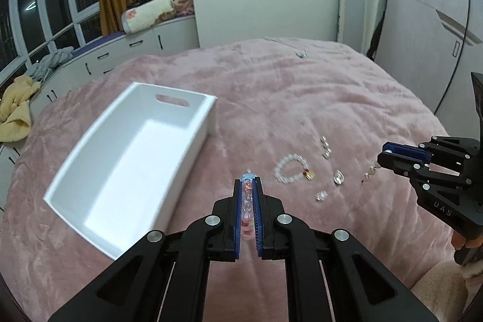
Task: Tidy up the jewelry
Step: 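Carry bracelet and pearl earrings into the white tray and open both grippers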
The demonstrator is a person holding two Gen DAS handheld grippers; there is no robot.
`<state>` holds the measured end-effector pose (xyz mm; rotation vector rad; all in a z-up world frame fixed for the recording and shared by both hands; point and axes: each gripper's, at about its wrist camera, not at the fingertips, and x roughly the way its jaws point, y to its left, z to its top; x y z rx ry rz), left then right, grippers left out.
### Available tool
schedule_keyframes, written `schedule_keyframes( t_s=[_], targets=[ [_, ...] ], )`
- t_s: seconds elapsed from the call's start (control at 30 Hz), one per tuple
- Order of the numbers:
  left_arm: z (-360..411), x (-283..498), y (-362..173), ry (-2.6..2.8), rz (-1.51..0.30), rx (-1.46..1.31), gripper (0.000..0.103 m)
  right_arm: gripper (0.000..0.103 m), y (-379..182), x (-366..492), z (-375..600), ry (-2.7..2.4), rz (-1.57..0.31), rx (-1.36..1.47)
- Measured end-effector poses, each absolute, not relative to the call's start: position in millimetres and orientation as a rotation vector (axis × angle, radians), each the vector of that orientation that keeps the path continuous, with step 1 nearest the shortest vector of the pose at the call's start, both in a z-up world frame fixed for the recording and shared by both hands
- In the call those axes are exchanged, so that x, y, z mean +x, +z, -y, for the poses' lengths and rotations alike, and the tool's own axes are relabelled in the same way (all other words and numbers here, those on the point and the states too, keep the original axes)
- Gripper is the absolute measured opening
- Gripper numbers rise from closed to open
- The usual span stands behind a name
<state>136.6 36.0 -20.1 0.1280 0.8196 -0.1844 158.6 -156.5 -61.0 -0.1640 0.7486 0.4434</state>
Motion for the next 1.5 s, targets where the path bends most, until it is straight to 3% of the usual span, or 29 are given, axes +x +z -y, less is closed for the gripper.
schedule_keyframes(
  t_s=[0.7,1.5],
  targets=[
    [-159,174,46,-0.048,-0.769,0.103,0.012,0.012,6,215,17,0.601,-0.623,-0.194],
    [-226,239,-42,0.033,-0.930,0.028,0.012,0.012,-49,303,-94,0.725,-0.777,-0.171]
  ],
)
